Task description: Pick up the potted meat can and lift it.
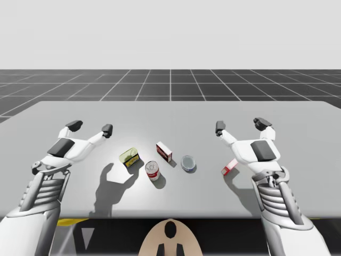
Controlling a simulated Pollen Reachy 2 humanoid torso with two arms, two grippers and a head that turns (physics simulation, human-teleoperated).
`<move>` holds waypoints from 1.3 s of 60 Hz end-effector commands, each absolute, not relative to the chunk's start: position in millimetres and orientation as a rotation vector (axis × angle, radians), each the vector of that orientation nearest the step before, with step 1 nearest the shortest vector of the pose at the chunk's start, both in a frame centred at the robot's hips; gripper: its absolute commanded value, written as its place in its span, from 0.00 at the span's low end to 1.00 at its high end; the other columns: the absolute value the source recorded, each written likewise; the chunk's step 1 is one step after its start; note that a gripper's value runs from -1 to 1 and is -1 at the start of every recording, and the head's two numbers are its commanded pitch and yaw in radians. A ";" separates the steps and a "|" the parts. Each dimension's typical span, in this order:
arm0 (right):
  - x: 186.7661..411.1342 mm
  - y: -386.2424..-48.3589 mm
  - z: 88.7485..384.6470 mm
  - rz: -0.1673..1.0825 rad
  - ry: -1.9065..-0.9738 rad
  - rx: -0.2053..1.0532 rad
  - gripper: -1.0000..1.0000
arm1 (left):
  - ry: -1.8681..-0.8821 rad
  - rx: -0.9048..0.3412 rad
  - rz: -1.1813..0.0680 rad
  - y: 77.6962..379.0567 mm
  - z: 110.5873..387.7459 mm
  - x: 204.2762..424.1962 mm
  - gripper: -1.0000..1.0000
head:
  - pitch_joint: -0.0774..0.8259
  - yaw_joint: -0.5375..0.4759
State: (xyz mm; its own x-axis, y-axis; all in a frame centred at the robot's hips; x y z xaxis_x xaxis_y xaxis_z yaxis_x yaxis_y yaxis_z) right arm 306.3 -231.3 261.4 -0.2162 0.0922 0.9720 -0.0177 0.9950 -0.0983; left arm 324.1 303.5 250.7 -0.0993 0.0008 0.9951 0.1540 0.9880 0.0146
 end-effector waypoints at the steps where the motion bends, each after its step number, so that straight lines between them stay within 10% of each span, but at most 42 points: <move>1: 306.8 -230.8 261.2 0.102 -1.787 -0.069 0.00 | -1.669 -0.115 -0.132 304.1 250.9 324.2 0.00 | 0.46 0.57; 49: 306.4 -227.1 259.3 0.119 -1.775 -0.070 0.00 | -1.677 -0.127 -0.145 300.0 254.1 320.6 0.00 | 0.81 0.81; 78: 309.5 -226.4 257.0 0.125 -1.785 -0.106 0.00 | -1.426 -0.492 -0.332 296.8 287.1 274.0 0.00 | 0.79 0.83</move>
